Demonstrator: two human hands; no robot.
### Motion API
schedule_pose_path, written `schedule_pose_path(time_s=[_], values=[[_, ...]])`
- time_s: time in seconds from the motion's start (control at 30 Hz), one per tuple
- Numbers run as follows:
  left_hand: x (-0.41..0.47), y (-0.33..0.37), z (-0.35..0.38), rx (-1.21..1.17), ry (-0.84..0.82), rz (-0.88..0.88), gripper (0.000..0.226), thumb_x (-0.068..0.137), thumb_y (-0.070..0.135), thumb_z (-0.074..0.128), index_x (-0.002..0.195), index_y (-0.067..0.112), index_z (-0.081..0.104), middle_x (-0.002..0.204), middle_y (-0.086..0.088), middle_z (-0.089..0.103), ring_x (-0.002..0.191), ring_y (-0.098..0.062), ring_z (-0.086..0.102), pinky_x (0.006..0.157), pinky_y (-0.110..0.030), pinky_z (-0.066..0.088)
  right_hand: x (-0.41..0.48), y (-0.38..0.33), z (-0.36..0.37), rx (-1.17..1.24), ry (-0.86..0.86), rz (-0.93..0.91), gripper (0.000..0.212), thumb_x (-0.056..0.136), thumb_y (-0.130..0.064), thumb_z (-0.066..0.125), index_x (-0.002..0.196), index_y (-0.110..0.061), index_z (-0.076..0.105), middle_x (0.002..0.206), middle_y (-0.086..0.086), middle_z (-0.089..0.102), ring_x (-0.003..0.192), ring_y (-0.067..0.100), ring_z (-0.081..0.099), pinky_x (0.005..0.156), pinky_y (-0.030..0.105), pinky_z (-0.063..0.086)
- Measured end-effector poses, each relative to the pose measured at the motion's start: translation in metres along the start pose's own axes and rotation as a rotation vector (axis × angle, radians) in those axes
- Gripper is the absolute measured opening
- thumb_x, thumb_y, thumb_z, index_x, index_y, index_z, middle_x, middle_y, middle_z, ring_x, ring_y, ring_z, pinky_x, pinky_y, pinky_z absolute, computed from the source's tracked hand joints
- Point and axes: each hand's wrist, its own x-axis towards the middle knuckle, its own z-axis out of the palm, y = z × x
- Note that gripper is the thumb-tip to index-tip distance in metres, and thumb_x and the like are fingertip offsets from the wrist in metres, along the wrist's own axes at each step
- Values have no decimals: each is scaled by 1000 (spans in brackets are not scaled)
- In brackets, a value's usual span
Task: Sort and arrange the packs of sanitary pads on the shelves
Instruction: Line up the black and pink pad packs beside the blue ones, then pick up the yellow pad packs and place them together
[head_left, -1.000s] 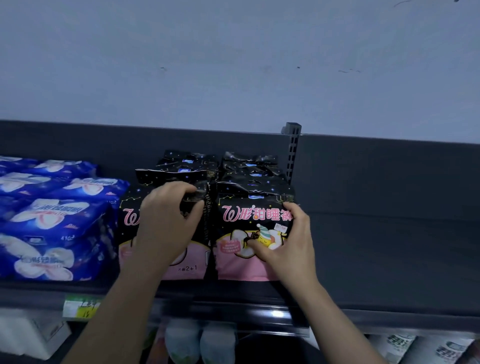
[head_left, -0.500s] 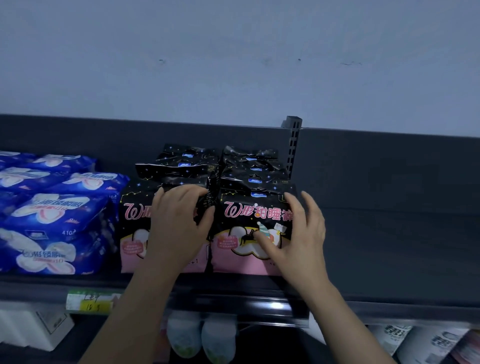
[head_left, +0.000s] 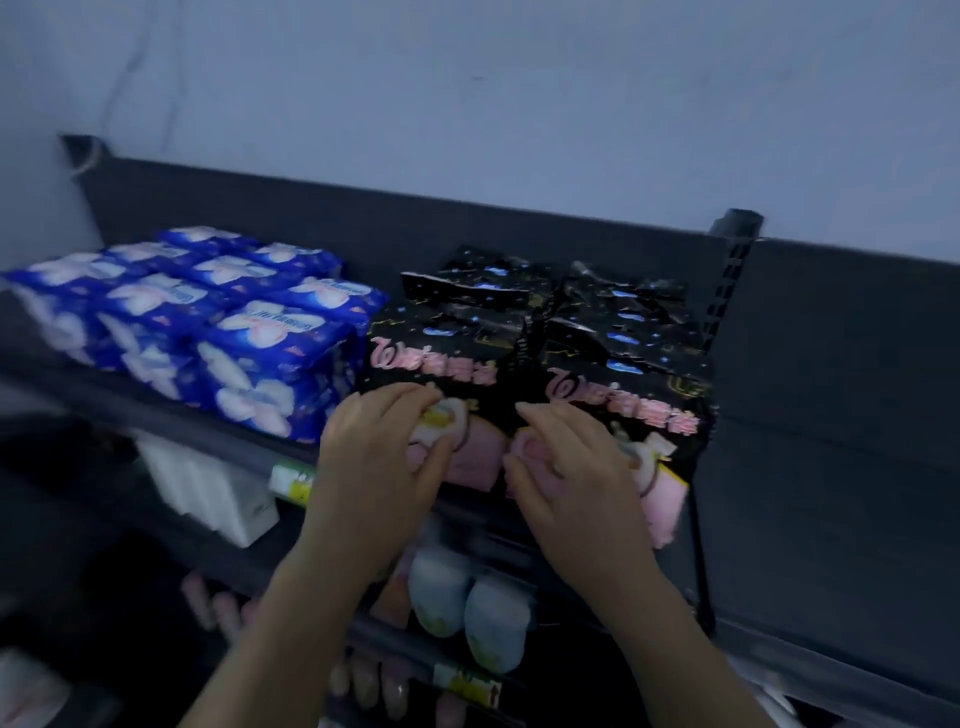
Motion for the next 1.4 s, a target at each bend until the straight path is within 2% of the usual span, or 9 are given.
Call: schedule_pose_path(time_s=[0.1,0.4,0.5,0.63,0.77,0.93,1.03,1.13,1.4], values=[[-28,-22,-25,62,38,-93,41,82,39,54,111,14,67,111,-2,67,97,-27,64,89,-43,49,-1,-20,25,64,-78,-44,42,86,-31,58,124,-14,62,120,1,63,117,16,50,102,28,38],[-113,-81,-139,293,43,-363,41,86,44,52,114,17,66,114,2,66,101,-23,63,91,-43,49,-14,-131,100,297,-237,-201,34,85,-31,58,113,-14,66,114,-1,64,110,18,56,97,38,46],[-146,-101,-192,348,88,-421,41,87,46,48,112,18,65,111,3,66,99,-21,62,88,-41,50,-19,-187,123,347,-254,-262,37,86,-36,55,113,-13,67,114,1,65,112,20,57,99,39,45],[-198,-124,-269,442,170,-514,41,86,46,47,107,17,68,105,2,68,91,-23,64,80,-36,51,-35,-274,151,477,-240,-355,33,84,-29,59,110,-10,68,108,4,68,106,24,61,94,41,49],[-252,-145,-340,539,223,-611,41,84,44,48,106,15,68,102,-1,69,88,-28,65,77,-38,52,-59,-356,177,624,-296,-406,36,88,-32,56,115,-11,67,114,1,67,114,23,58,101,42,45],[-320,-159,-414,688,267,-768,29,85,33,66,106,14,70,104,-3,71,94,-27,67,81,-37,52,-89,-453,199,671,-444,-437,37,84,-33,59,118,-18,66,118,-5,64,120,14,52,105,30,38],[-355,-163,-447,732,296,-878,29,84,29,73,110,16,69,108,-2,71,98,-26,66,84,-39,51,-106,-501,212,737,-505,-479,36,84,-31,60,116,-16,67,116,-3,65,117,19,55,101,37,44],[-384,-168,-472,754,340,-988,32,86,33,69,115,18,68,113,2,69,104,-22,63,88,-38,50,-121,-538,228,806,-551,-517,37,84,-31,59,116,-16,67,115,-1,65,116,20,56,100,41,46],[-423,-202,-521,801,485,-1179,35,89,34,65,121,18,65,118,3,66,109,-18,59,91,-36,50,-129,-621,279,893,-695,-617,37,85,-31,63,119,-17,66,119,-2,63,117,17,53,103,36,41]])
